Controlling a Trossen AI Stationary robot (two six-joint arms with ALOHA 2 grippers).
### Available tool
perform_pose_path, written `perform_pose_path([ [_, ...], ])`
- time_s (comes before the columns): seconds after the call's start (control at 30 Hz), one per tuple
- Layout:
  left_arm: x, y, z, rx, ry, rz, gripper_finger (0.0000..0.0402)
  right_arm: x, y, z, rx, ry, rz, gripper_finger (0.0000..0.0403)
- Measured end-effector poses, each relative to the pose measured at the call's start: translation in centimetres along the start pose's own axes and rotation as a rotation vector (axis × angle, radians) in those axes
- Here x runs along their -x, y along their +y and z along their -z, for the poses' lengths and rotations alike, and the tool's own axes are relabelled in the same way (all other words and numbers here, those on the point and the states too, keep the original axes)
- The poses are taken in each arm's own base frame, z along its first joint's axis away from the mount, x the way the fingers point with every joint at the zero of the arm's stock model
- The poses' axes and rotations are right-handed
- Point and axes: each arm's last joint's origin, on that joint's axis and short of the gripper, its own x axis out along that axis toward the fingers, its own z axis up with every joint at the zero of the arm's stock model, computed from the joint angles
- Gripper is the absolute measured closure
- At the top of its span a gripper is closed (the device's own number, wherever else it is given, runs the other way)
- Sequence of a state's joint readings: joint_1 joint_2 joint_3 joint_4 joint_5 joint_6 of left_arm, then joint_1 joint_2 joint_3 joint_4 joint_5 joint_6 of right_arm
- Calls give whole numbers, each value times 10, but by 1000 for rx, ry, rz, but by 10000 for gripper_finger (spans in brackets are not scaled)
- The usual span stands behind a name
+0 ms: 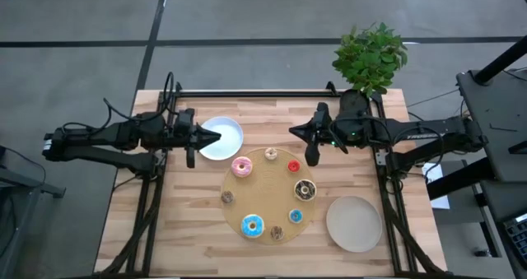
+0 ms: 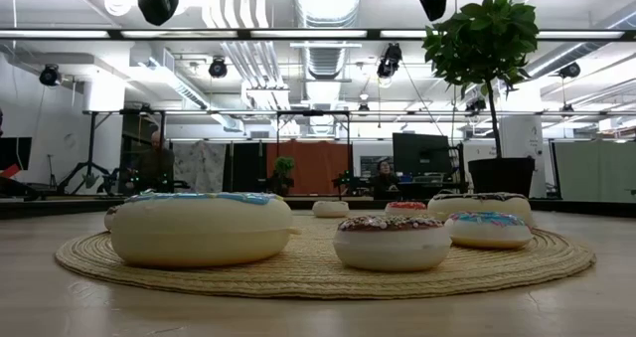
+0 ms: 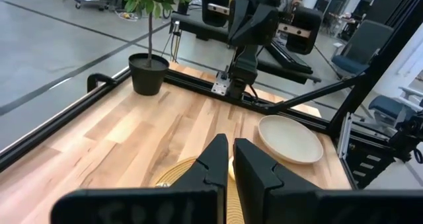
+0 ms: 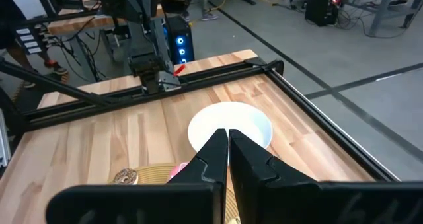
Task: Pick & Place donuts
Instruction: Put the large black donut into the gray plate
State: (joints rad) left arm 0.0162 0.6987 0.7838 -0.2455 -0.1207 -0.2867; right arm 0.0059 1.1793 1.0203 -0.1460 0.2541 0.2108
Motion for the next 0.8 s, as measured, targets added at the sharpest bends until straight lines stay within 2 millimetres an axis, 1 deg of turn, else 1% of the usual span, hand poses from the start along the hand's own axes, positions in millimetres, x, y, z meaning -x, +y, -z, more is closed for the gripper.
perform_pose_path([
  [0.53,0,0,0,0,2,0,402,0,0,0,-2,-3,-1,394],
  [0.8,0,0,0,1,2,0,402,0,1,-1,-73,-2,-20,394],
])
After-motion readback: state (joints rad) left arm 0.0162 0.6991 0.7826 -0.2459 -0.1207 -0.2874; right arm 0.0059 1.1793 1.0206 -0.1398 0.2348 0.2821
